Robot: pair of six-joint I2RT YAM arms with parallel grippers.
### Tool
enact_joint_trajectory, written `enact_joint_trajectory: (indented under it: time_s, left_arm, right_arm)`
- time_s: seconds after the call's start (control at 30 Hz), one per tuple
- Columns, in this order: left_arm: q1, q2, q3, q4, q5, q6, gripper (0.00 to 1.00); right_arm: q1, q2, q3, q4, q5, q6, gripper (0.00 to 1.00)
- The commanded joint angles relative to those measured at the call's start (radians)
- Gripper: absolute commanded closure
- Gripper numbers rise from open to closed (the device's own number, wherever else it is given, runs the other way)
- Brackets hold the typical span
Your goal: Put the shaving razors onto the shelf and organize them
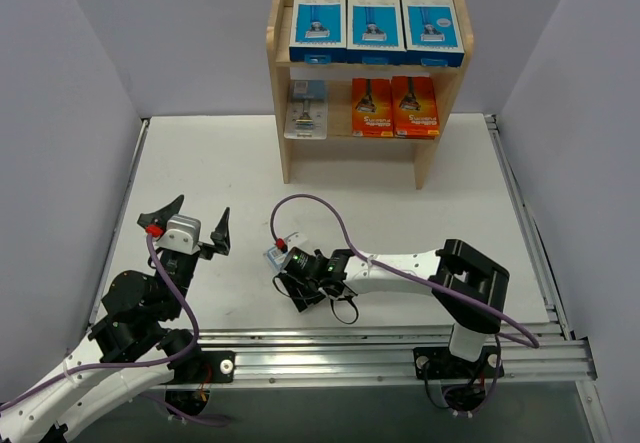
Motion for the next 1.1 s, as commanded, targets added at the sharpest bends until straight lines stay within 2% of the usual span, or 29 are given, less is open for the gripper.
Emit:
enact_joint_trajectory:
  time_s: [0.0,0.2,0.6,0.7,0.87,0.93,1.03,1.07]
  left_arm:
    - [-0.002,0.004,0.031,0.028,-0.003,0.007,0.06]
    - [-0.002,0.006,0.032,0.027,-0.001,0.007,0.06]
    - [-0.002,0.011,0.034,0.024,0.000,0.008,0.06]
    - [-0.002,0.011,0.035,0.022,0.003,0.008,0.06]
    - [-0.002,0.012,0.035,0.021,0.006,0.008,0.06]
    - [-0.002,0.012,0.035,0.021,0.006,0.008,0.06]
    - [-0.001,0.012,0.035,0.021,0.006,0.010,0.06]
    - [-0.001,0.011,0.037,0.018,0.012,0.012,0.01]
  right_arm:
    - [0.006,0.011,0.003,-0.013,0.036,-0.002,0.41]
    - [0.003,0.020,-0.003,-0.007,0.071,0.007,0.47]
    - [0.003,0.079,0.012,-0.008,0.082,0.010,0.51]
    - [0.003,0.083,0.012,-0.008,0.080,0.010,0.59]
    - [0.003,0.073,0.014,-0.016,0.086,0.018,0.91]
    - [0.003,0.062,0.018,-0.021,0.088,0.017,1.00]
    - [0.003,0.048,0.029,-0.031,0.079,0.010,1.00]
    - [0.003,0.042,0.034,-0.034,0.082,0.013,1.00]
